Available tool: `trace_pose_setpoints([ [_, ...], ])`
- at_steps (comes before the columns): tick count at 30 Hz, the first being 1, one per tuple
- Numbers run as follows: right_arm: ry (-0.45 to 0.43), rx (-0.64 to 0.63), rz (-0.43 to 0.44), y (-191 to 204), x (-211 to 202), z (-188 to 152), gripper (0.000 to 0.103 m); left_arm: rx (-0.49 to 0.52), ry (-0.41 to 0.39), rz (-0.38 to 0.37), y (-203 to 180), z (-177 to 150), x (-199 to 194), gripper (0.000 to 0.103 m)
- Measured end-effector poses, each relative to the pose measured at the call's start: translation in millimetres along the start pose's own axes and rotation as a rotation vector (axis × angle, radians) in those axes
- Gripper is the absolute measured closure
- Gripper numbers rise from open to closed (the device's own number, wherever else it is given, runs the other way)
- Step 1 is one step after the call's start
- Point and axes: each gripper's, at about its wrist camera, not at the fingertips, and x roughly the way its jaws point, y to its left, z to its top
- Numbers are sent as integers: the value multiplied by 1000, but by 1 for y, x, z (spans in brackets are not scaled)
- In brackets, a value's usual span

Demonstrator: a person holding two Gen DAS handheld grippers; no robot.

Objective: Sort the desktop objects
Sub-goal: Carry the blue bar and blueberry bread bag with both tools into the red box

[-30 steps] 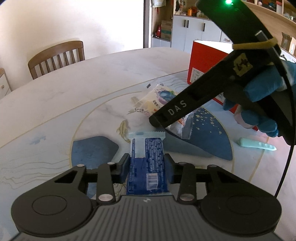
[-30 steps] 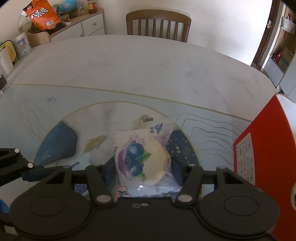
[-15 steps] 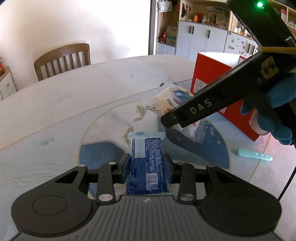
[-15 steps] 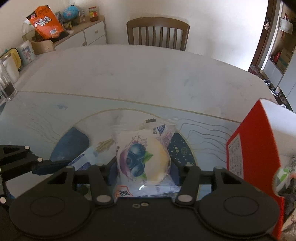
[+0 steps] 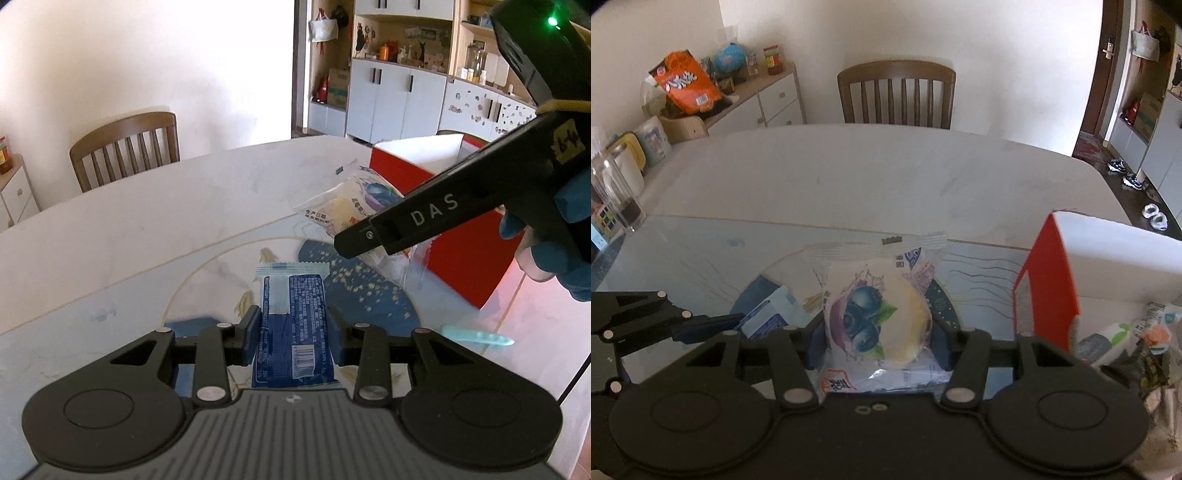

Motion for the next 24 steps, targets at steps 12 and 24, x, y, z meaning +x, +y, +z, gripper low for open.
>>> trace_pose_setpoints([
  [12,-51,39,8,-25,-44,-6,48,19,-37,-14,-28,28,-21,67],
  [24,-95,75,12,-59,-78,-16,48,48,-89,-36,-63,59,-26,67],
])
